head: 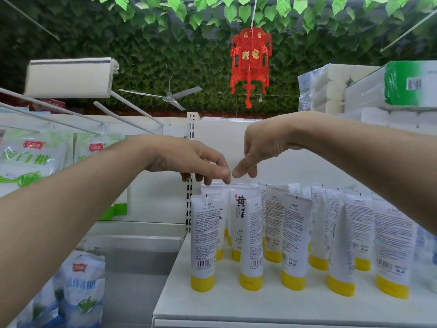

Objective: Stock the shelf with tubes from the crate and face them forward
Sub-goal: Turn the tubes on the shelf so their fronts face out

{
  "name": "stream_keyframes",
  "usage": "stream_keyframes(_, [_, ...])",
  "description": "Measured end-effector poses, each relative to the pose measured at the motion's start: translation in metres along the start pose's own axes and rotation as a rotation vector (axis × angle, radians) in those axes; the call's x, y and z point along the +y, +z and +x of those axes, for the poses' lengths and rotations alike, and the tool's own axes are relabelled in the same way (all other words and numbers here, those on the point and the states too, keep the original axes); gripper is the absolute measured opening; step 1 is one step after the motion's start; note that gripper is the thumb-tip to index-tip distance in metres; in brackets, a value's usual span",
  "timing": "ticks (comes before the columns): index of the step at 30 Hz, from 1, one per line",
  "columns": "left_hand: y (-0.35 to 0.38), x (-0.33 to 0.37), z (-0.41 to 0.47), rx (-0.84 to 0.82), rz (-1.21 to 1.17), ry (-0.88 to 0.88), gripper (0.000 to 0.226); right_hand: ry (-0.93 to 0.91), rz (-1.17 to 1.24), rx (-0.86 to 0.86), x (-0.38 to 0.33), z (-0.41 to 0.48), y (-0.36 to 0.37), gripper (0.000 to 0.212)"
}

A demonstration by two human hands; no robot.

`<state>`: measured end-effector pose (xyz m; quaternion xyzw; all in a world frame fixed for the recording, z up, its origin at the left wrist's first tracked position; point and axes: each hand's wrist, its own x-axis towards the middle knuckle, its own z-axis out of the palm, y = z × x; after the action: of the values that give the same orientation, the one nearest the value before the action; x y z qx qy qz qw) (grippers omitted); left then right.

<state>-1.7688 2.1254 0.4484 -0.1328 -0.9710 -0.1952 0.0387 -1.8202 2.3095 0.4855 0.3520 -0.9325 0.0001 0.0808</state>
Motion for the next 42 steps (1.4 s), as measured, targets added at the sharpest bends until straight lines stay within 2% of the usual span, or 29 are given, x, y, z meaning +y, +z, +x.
stream_keyframes(6, [0.005, 0.006, -0.011, -0.116, -0.007, -0.042, 0.042, 0.039, -0.007, -0.08, 0.002, -0.013, 0.004, 0.038])
stream_keyframes(14, [0.01, 0.011, -0.014, -0.061, -0.078, -0.163, 0.06, 0.029, -0.04, -0.161, 0.001, -0.007, 0.019, 0.039])
stream_keyframes(16, [0.011, 0.012, -0.013, -0.02, -0.083, -0.191, 0.054, 0.016, -0.045, -0.175, 0.002, -0.005, 0.021, 0.036])
stream_keyframes(20, [0.012, 0.015, -0.016, 0.023, -0.015, -0.195, 0.02, -0.005, -0.03, -0.168, 0.001, -0.006, 0.021, 0.024])
stream_keyframes(25, [0.017, 0.017, -0.019, 0.083, 0.149, -0.164, 0.008, -0.014, -0.042, -0.118, -0.001, -0.008, 0.024, 0.031])
stream_keyframes(30, [0.021, 0.015, -0.016, 0.163, 0.194, -0.089, 0.011, -0.024, -0.022, -0.067, 0.0, -0.006, 0.026, 0.038])
stream_keyframes(35, [0.023, 0.009, -0.011, 0.242, 0.243, -0.1, 0.015, -0.043, -0.004, -0.043, 0.003, -0.005, 0.027, 0.027])
stream_keyframes(42, [0.023, 0.004, -0.004, 0.253, 0.22, -0.112, 0.013, -0.051, -0.026, -0.019, 0.009, -0.002, 0.03, 0.015])
